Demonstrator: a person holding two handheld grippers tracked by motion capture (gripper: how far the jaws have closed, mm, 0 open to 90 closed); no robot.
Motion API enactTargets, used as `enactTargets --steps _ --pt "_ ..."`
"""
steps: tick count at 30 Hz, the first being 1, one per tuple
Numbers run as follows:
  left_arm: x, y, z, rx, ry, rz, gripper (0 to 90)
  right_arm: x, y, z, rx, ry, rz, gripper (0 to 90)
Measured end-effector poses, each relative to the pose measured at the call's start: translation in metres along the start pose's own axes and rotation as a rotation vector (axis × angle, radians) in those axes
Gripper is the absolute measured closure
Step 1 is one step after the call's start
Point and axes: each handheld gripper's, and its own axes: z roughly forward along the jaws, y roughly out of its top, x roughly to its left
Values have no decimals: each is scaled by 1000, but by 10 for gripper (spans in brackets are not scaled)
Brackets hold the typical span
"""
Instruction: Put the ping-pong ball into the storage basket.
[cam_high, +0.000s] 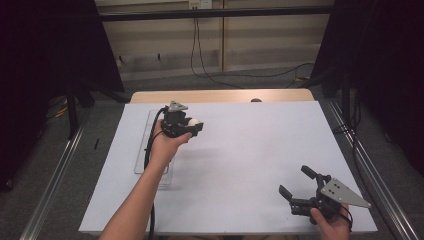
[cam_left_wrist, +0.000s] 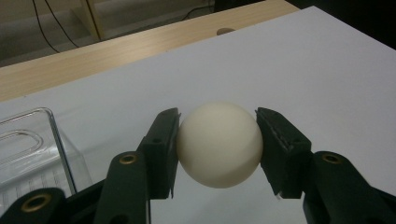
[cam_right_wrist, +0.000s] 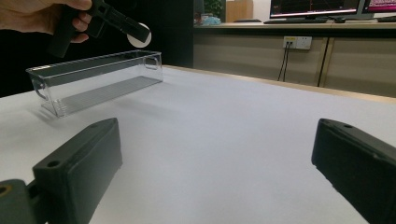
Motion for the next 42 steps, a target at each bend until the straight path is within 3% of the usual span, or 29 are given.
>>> enactTargets --steps 8,11,29,31,42 --pt "1 0 -1 18 -6 27 511 0 0 -1 1 0 0 11" --pt "1 0 -1 13 -1 11 511 -1 0 -1 0 -2 3 11" --pt "5 1 -2 10 -5 1 511 -1 1 -1 -3 -3 7 11" --pt "6 1 -4 18 -2 20 511 -1 0 -1 -6 -6 7 11" --pt "10 0 -8 16 2 1 511 -1 0 -1 -2 -3 5 11"
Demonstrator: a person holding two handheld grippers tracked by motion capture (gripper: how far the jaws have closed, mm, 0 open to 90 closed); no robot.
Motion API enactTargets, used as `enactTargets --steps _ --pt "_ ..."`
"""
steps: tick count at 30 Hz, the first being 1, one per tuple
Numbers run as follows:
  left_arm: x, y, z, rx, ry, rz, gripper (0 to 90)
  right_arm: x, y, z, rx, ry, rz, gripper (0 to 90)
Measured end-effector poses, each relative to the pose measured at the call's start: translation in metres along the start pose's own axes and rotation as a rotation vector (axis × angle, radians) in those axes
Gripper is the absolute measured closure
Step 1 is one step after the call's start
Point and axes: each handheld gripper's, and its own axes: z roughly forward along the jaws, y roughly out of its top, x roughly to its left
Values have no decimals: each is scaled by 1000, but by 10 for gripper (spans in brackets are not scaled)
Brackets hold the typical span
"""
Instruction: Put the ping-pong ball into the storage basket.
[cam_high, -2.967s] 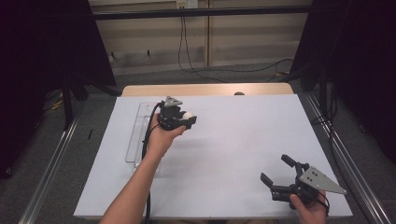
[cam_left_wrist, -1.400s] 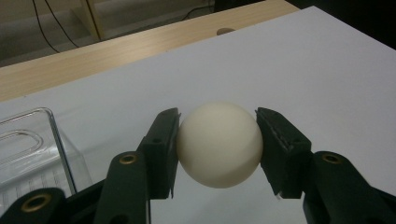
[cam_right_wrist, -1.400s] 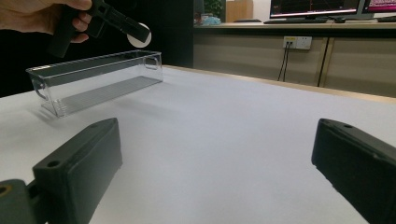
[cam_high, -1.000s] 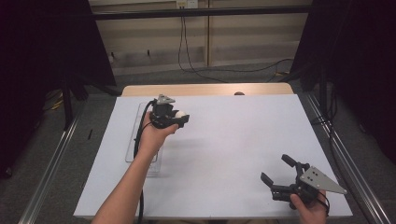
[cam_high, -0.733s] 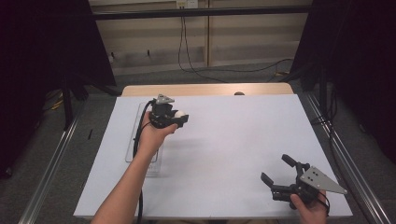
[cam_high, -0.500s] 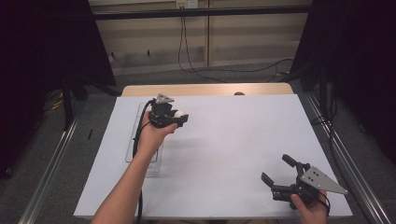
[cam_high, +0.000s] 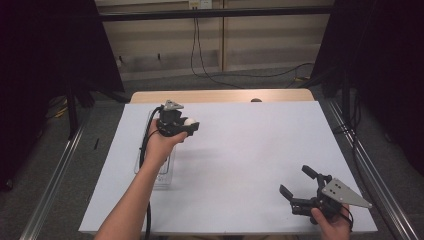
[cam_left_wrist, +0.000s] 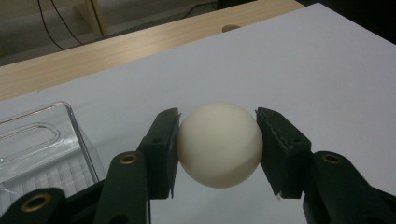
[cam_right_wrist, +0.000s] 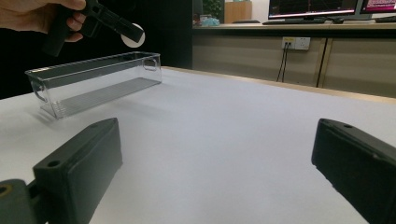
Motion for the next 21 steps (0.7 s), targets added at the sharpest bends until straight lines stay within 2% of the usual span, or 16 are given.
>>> enactTargets --steps 2,6,10,14,17,18,21 --pt "1 0 -2 12 8 18 511 0 0 0 -1 -1 -1 11" --pt "2 0 -2 -5 6 -2 511 0 0 1 -4 -9 6 11" --pt "4 0 -4 11 14 15 511 0 0 0 -3 -5 4 11" --pt "4 0 -4 15 16 16 511 0 0 0 -3 -5 5 11" --pt "4 0 -4 2 18 0 511 0 0 0 -3 -6 5 11" --pt "5 0 -5 11 14 11 511 0 0 0 -1 -3 4 11" --pt "6 0 -5 12 17 8 511 0 0 0 -5 -5 4 11"
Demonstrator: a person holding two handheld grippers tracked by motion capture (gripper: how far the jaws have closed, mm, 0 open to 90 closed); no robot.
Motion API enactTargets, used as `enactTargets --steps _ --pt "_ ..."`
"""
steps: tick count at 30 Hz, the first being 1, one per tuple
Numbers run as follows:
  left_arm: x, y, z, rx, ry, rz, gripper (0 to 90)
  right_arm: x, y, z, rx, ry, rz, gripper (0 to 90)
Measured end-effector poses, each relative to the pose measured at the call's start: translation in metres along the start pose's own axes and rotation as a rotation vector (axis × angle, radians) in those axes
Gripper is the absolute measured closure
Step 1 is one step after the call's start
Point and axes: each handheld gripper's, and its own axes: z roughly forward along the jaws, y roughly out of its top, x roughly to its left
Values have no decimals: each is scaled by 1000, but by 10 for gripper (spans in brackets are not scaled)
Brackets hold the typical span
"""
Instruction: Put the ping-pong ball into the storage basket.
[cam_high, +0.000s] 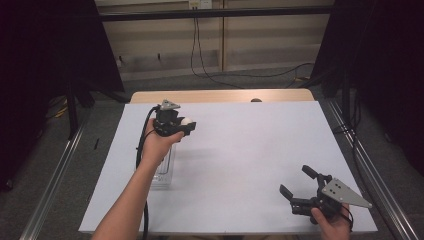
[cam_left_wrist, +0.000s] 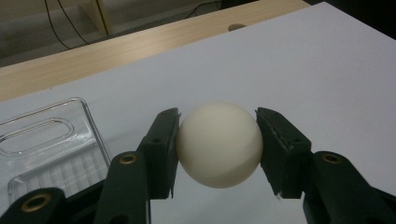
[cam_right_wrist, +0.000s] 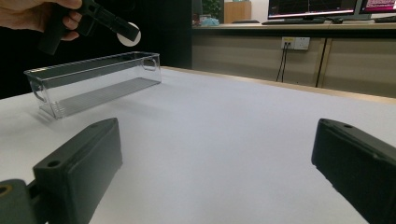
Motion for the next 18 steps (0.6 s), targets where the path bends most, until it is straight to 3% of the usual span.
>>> enactTargets --steps 5,8,9,12,18 --pt "2 0 -2 7 3 10 511 0 0 0 0 -2 1 11" --pt "2 -1 -2 -8 9 -11 511 0 0 0 3 8 -2 11" --pt "4 -1 -3 -1 4 5 511 0 0 0 2 0 0 11" --pt "4 -1 -5 -13 11 -14 511 0 0 0 3 0 3 11" --pt "7 -2 -8 -13 13 -13 511 1 0 0 1 -2 -3 11"
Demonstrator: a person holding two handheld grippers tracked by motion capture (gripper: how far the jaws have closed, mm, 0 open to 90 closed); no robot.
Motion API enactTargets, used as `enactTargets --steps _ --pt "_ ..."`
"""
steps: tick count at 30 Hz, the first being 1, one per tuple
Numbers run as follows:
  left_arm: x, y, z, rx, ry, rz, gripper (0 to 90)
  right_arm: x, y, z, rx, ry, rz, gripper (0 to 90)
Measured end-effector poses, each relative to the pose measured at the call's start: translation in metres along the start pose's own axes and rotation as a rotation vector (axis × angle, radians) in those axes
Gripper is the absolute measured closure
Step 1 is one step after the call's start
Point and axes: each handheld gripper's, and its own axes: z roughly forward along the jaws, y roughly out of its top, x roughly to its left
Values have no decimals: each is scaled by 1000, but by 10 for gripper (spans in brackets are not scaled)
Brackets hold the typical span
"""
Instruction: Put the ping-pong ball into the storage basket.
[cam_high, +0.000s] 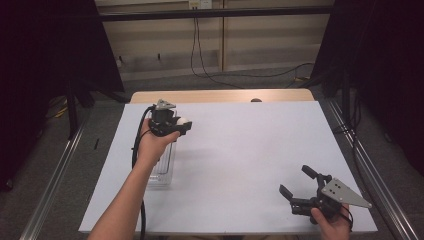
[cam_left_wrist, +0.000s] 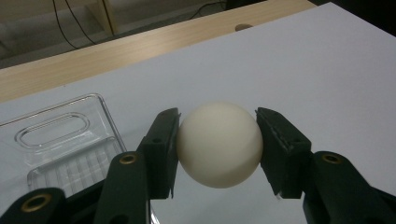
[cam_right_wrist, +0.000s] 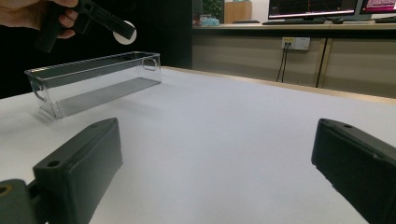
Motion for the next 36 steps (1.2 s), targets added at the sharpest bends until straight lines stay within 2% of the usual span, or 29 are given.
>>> enactTargets --steps 2,4,9,10,12,13,15,16,17,18,21,26,28,32,33,34,35,36 --pt "1 0 -1 10 6 13 511 0 0 0 2 1 0 12" --pt "1 0 -1 -1 9 -1 511 0 0 0 2 1 6 11" --pt "4 0 -4 16 14 18 511 0 0 0 0 0 4 11" --pt "5 0 -3 9 6 12 511 0 0 0 0 1 3 12" --pt "4 -1 -4 -5 16 -8 511 0 0 0 1 2 1 12" --pt "6 -1 -4 2 13 3 511 0 0 0 0 -1 4 11" --pt "7 -1 -5 2 10 0 511 0 0 0 1 -1 3 11" --pt "6 -1 -4 -10 12 -18 511 0 0 0 1 -1 3 11" --pt "6 -1 -5 -12 14 -17 511 0 0 0 3 1 0 11" --pt "8 -1 -6 5 12 7 511 0 0 0 3 4 0 11" --pt "8 -1 -6 -3 21 -7 511 0 0 0 3 3 -3 11" --pt "10 -1 -8 9 21 6 511 -1 0 0 1 5 -3 11" --pt "9 -2 -8 -10 25 -12 511 -1 0 0 -1 4 -1 11" --pt "11 -1 -10 15 29 13 511 -1 0 0 1 5 -3 11" --pt "11 -2 -10 6 31 0 511 -1 0 0 1 6 -2 11" --pt "12 -2 -10 11 33 6 511 -1 0 0 -2 3 -2 11" --pt "11 -3 -9 -6 26 -16 511 -1 0 0 2 6 -1 11" --pt "12 -3 -9 -7 28 -14 511 -1 0 0 1 8 -3 11"
